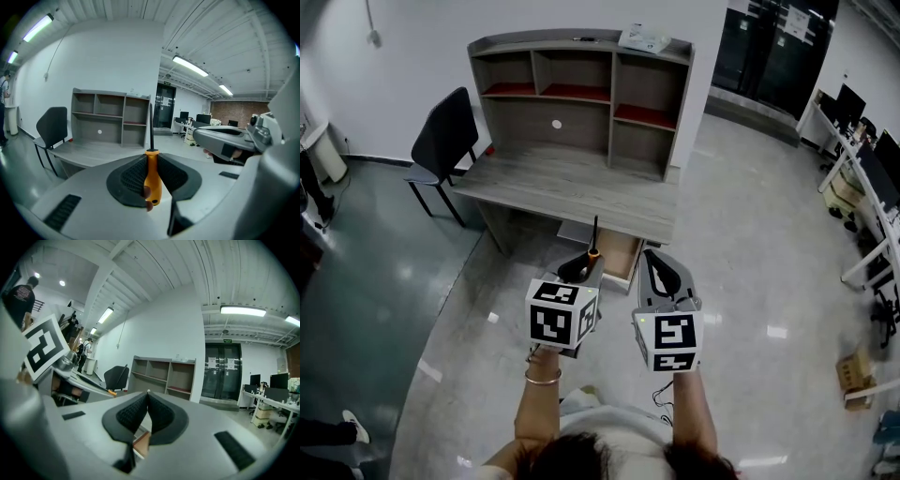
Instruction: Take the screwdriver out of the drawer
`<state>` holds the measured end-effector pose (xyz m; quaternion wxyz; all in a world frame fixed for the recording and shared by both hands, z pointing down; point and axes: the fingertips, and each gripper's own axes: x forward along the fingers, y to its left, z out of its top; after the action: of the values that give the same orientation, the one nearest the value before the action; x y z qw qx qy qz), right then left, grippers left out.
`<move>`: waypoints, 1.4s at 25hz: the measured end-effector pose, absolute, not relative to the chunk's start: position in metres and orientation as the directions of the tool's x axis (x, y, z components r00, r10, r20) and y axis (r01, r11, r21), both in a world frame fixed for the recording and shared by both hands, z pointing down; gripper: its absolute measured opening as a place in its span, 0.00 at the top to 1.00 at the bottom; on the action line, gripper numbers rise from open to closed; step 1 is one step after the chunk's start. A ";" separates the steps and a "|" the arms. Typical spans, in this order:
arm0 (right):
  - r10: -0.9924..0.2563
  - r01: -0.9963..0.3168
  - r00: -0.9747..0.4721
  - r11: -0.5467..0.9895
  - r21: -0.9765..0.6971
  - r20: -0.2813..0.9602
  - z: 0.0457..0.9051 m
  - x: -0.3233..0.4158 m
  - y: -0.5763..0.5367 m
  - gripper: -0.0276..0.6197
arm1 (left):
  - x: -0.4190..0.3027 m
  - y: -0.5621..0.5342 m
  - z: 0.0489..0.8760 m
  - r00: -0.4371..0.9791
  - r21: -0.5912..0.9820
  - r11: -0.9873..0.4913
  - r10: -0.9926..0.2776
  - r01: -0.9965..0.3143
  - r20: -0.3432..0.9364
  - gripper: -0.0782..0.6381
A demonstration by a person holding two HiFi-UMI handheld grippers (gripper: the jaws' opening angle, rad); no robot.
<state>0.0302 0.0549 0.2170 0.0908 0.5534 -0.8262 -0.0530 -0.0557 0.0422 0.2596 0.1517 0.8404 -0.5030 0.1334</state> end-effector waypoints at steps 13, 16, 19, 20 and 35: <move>-0.899 -0.879 -0.430 0.439 0.184 0.088 0.208 0.064 0.096 0.92 | -0.021 0.088 0.236 0.416 0.081 -0.412 -0.852 -0.907 0.317 0.78; -0.893 -0.874 -0.441 0.450 0.182 0.088 0.207 0.070 0.103 0.92 | -0.015 0.098 0.234 0.408 0.071 -0.406 -0.861 -0.911 0.305 0.78; -0.884 -0.863 -0.460 0.468 0.190 0.090 0.207 0.074 0.113 0.92 | -0.010 0.109 0.230 0.399 0.063 -0.399 -0.870 -0.915 0.291 0.78; -0.881 -0.860 -0.465 0.474 0.190 0.089 0.207 0.076 0.117 0.92 | -0.008 0.113 0.229 0.395 0.059 -0.396 -0.872 -0.916 0.287 0.78; -0.864 -0.849 -0.494 0.504 0.158 0.095 0.214 0.102 0.162 0.92 | 0.013 0.162 0.224 0.364 0.025 -0.371 -0.896 -0.928 0.254 0.78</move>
<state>0.1015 0.1616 0.2141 0.0810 0.4962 -0.8632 -0.0450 0.0129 0.1616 0.2239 0.0821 0.8219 -0.5550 0.0991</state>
